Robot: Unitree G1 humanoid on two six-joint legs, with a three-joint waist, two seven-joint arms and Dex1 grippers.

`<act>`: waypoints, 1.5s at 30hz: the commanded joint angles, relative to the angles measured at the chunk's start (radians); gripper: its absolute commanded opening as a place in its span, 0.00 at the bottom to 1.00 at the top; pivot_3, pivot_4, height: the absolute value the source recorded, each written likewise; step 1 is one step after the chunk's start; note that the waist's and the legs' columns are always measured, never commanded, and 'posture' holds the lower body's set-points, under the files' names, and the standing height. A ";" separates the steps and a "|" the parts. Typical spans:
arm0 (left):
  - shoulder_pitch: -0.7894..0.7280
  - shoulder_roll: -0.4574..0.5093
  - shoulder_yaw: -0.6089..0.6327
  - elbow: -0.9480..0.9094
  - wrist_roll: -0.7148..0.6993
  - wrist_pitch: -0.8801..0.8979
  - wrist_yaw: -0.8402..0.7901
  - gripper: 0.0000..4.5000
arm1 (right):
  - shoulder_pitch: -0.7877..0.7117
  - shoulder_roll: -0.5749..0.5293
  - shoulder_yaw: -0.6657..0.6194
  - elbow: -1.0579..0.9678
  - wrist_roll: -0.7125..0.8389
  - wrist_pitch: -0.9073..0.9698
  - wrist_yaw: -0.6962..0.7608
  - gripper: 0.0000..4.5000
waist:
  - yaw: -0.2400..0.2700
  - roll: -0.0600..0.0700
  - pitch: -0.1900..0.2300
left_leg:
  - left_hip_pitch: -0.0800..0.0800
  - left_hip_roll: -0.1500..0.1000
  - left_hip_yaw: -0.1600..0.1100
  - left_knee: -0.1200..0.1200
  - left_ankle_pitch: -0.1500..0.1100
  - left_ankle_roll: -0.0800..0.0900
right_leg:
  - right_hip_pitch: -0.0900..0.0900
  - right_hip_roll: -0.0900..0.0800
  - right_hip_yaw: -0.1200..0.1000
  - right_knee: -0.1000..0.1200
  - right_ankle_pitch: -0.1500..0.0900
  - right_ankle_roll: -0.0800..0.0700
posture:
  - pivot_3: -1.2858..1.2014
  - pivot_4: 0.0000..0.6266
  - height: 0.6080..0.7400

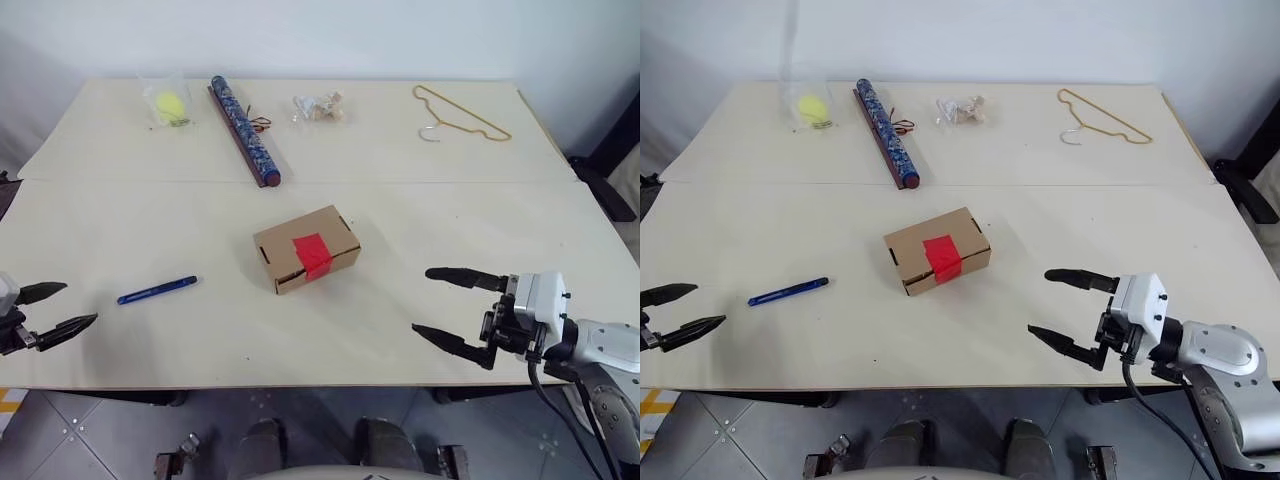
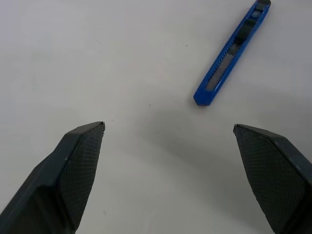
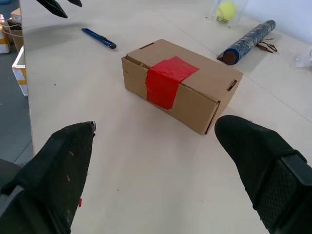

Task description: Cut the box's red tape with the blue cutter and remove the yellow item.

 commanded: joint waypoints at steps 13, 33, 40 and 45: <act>-0.294 -0.133 -0.180 -0.232 0.028 0.151 0.064 0.68 | -0.043 0.057 0.294 -0.020 -0.152 0.066 -0.074 0.65 | 0.021 -0.001 -0.001 | 0.000 0.000 0.000 0.004 0.002 -0.003 | 0.000 0.000 0.000 0.002 0.000 0.000 | 0.52 0.24 1.00; -0.834 -0.557 -0.583 0.063 0.366 0.103 0.152 0.00 | -0.348 0.265 0.574 0.107 -0.313 0.373 -0.247 0.00 | 0.002 -0.005 0.000 | -0.005 0.000 0.002 0.015 0.000 -0.001 | 0.000 0.000 0.000 0.003 0.003 0.002 | 0.52 0.24 1.00; -0.642 -0.571 -0.626 -0.335 0.258 0.413 -0.045 0.00 | -0.423 0.225 0.481 0.179 -0.324 0.415 -0.268 0.00 | 0.000 -0.005 0.000 | -0.005 0.001 0.002 0.015 -0.001 -0.001 | 0.000 0.000 0.001 0.003 0.003 0.002 | 0.52 0.24 1.00; -0.525 -0.624 -0.665 -0.574 0.241 0.548 0.020 0.00 | -0.490 0.121 0.435 0.273 -0.331 0.351 -0.176 0.00 | 0.008 -0.004 0.000 | -0.005 0.001 0.002 0.017 -0.001 0.000 | 0.001 0.000 0.001 0.003 0.003 0.002 | 0.52 0.24 1.00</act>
